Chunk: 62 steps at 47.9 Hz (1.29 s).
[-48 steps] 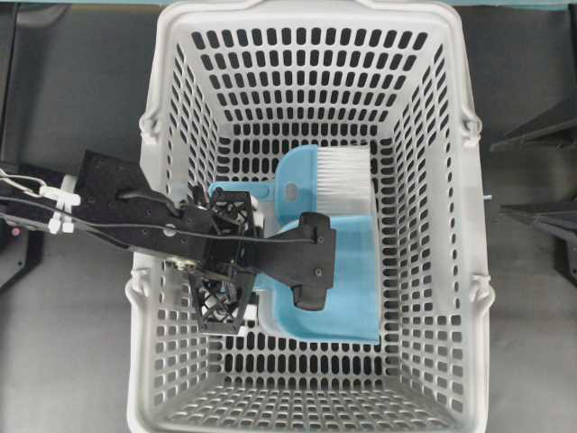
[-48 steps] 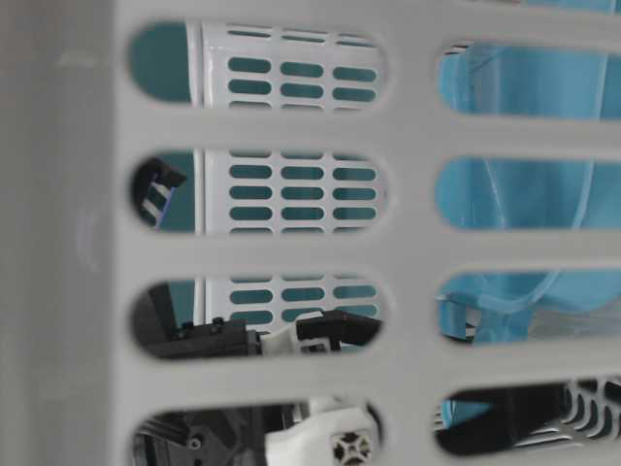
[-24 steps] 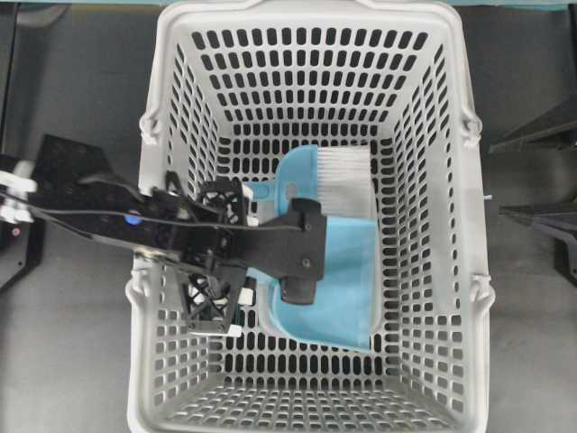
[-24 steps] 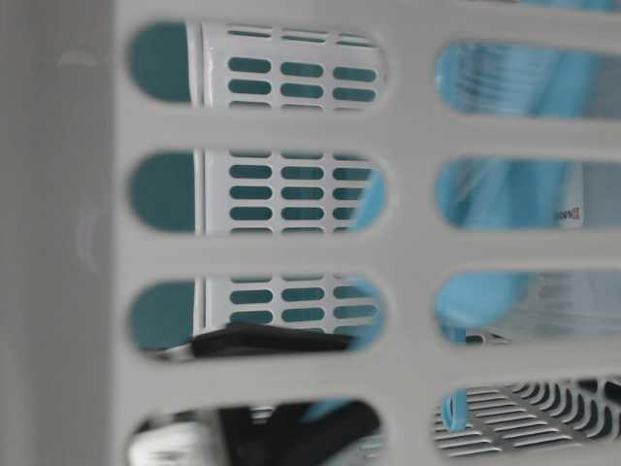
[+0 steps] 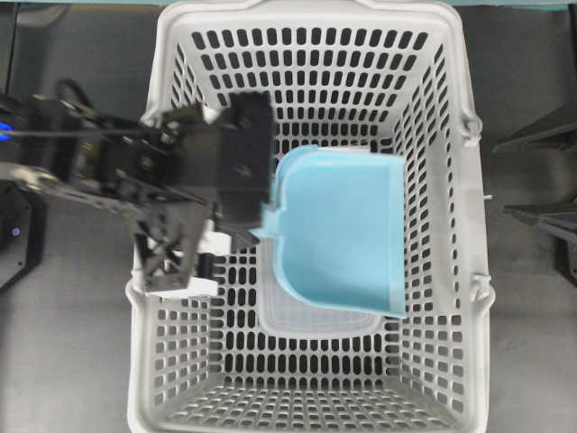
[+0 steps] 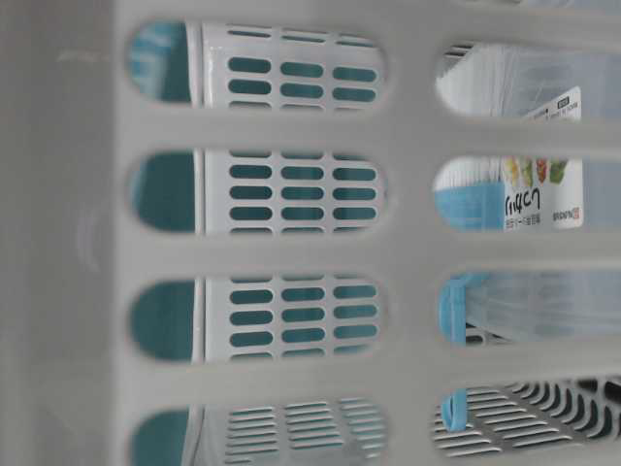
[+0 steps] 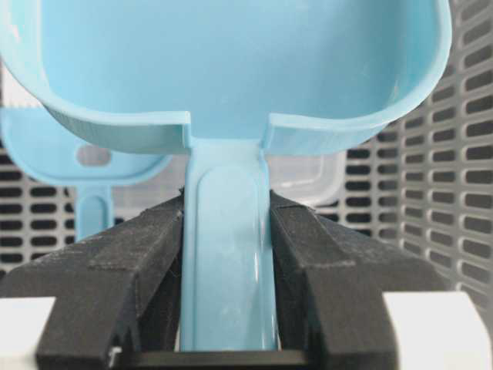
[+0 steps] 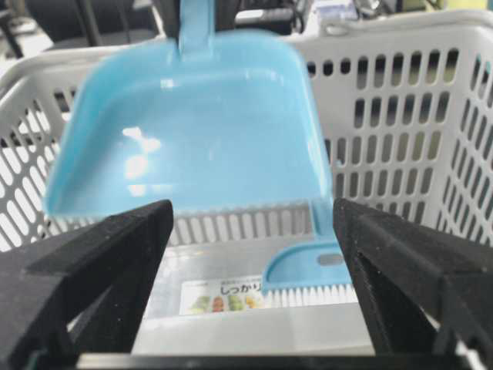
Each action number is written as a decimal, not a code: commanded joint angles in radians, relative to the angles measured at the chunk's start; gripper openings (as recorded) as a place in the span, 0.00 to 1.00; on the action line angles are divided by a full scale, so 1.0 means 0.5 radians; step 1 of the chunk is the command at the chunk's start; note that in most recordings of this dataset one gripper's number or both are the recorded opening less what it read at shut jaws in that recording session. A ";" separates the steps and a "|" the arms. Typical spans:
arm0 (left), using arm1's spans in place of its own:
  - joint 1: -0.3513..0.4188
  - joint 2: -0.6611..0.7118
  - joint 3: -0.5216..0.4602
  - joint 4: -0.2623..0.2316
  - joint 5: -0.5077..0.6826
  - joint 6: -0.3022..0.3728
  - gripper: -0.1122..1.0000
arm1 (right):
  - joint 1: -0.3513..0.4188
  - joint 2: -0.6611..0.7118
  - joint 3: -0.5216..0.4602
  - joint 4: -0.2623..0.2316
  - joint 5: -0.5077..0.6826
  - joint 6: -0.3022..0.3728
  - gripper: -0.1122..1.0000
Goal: Pick up the dustpan from the shopping basket with the left arm.
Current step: 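Lift the dustpan up out of the basket with the left gripper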
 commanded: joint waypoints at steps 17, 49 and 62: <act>0.021 -0.267 0.178 0.009 -0.439 0.046 0.35 | 0.003 -0.080 0.003 0.009 -0.006 0.003 0.81; 0.034 -0.396 0.313 0.009 -0.604 0.061 0.35 | 0.000 -0.080 0.003 0.009 -0.006 0.003 0.81; 0.034 -0.460 0.377 0.009 -0.709 0.058 0.35 | 0.003 -0.080 0.003 0.012 -0.009 0.003 0.81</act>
